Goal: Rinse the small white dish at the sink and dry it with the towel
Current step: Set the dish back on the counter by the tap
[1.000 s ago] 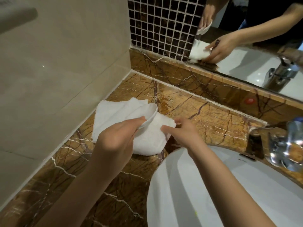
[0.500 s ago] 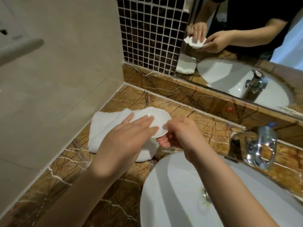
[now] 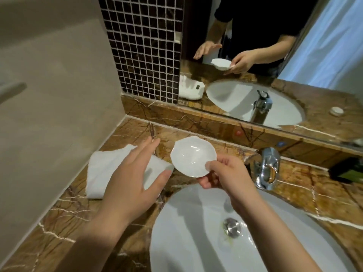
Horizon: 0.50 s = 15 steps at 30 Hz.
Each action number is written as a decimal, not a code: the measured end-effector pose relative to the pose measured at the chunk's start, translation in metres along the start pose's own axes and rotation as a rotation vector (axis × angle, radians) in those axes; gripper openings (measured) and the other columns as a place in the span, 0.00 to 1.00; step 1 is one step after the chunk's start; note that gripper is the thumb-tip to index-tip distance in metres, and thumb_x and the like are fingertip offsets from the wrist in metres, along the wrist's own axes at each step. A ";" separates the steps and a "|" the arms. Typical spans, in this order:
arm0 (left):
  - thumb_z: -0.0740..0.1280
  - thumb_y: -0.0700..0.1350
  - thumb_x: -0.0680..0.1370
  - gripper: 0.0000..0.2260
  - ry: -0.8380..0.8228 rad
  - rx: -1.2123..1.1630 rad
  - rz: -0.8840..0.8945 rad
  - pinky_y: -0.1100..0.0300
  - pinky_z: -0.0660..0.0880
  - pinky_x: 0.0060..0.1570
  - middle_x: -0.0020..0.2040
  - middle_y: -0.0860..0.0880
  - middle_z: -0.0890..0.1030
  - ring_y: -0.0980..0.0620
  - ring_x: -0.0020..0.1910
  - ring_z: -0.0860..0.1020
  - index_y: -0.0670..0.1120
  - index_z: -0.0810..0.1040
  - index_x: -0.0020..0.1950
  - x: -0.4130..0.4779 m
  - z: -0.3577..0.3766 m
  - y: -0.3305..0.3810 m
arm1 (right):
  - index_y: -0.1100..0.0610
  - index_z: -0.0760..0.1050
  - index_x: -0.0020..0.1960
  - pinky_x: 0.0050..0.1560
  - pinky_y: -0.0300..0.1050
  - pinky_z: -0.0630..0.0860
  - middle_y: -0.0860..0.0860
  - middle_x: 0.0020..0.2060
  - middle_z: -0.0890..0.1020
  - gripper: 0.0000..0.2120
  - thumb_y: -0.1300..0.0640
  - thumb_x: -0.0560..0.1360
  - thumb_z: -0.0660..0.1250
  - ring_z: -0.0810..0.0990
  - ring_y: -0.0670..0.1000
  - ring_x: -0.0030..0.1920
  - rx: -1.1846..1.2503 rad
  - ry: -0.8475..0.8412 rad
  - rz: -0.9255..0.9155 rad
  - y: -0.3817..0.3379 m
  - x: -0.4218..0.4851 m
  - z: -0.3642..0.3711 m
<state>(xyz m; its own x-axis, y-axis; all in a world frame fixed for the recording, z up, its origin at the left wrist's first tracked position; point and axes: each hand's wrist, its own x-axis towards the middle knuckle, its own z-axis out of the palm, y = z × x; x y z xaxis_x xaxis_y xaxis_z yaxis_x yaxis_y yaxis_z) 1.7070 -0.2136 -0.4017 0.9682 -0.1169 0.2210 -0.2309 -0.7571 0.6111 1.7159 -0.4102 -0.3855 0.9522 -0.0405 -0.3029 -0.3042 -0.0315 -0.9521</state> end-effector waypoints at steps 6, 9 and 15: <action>0.54 0.67 0.71 0.30 -0.047 0.034 0.124 0.59 0.60 0.63 0.72 0.61 0.63 0.64 0.68 0.59 0.61 0.62 0.71 0.008 0.025 0.028 | 0.62 0.78 0.43 0.25 0.37 0.76 0.53 0.22 0.80 0.12 0.70 0.74 0.56 0.77 0.47 0.22 0.059 0.070 -0.018 0.004 -0.018 -0.045; 0.55 0.66 0.71 0.30 -0.079 0.009 0.199 0.60 0.61 0.63 0.71 0.59 0.66 0.63 0.68 0.61 0.58 0.65 0.71 0.013 0.042 0.052 | 0.62 0.78 0.44 0.25 0.37 0.75 0.54 0.22 0.81 0.12 0.70 0.74 0.57 0.78 0.48 0.23 0.057 0.126 -0.026 0.006 -0.029 -0.075; 0.56 0.65 0.72 0.28 -0.155 -0.020 0.331 0.55 0.62 0.64 0.71 0.54 0.69 0.56 0.69 0.65 0.57 0.67 0.70 0.023 0.082 0.119 | 0.60 0.78 0.42 0.25 0.37 0.76 0.54 0.23 0.81 0.13 0.70 0.73 0.57 0.78 0.48 0.23 0.075 0.251 -0.035 0.008 -0.056 -0.145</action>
<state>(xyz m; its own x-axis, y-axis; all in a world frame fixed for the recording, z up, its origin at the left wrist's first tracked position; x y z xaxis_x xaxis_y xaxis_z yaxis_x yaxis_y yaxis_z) 1.7093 -0.3593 -0.3861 0.8435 -0.4508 0.2921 -0.5344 -0.6491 0.5413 1.6564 -0.5529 -0.3698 0.9220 -0.2879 -0.2590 -0.2597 0.0365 -0.9650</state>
